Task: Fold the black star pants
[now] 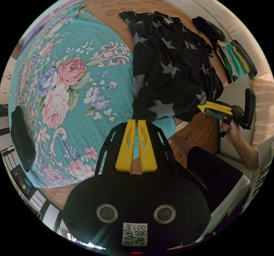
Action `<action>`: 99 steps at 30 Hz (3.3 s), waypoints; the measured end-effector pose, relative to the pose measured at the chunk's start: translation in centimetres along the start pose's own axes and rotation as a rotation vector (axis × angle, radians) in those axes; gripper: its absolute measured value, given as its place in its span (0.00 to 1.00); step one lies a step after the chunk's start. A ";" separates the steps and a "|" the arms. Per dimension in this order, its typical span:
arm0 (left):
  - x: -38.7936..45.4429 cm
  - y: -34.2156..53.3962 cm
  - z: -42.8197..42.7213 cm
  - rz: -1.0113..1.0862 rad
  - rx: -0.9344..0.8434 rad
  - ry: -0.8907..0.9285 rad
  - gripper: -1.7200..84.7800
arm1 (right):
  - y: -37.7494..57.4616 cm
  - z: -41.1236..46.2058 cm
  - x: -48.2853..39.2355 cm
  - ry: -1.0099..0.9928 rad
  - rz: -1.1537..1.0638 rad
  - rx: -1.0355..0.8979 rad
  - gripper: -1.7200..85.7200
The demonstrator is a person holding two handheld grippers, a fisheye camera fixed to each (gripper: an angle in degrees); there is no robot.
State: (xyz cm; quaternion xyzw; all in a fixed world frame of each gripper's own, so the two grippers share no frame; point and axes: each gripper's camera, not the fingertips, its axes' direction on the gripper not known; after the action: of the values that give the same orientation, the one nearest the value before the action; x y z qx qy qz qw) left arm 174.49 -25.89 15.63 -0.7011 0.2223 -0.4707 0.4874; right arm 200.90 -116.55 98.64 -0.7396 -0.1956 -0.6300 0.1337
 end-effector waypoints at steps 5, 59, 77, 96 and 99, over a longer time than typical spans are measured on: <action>1.4 -3.5 -1.8 0.030 0.002 -0.002 0.01 | -1.7 -6.6 0.5 0.018 0.042 0.019 0.04; 43.2 -102.7 -26.9 0.258 0.138 -0.083 0.06 | -66.5 -46.4 40.1 0.351 -0.187 -0.055 0.06; 64.2 -113.3 -34.2 1.346 -0.133 -0.360 0.08 | -75.3 -48.3 33.2 0.175 -0.847 -0.283 0.10; 68.7 -123.2 -41.8 1.205 -0.093 -0.374 0.01 | -75.5 -55.5 36.3 0.053 -0.582 -0.063 0.05; 68.5 -124.7 -41.7 1.175 -0.133 -0.352 0.02 | -74.5 -53.2 36.2 0.074 -0.612 -0.176 0.07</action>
State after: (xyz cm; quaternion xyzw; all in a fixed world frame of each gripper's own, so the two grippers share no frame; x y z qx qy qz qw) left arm 150.98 -45.22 160.73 -0.5574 0.5165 0.0142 0.6498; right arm 124.67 -69.71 139.71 -0.6317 -0.3489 -0.6818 -0.1195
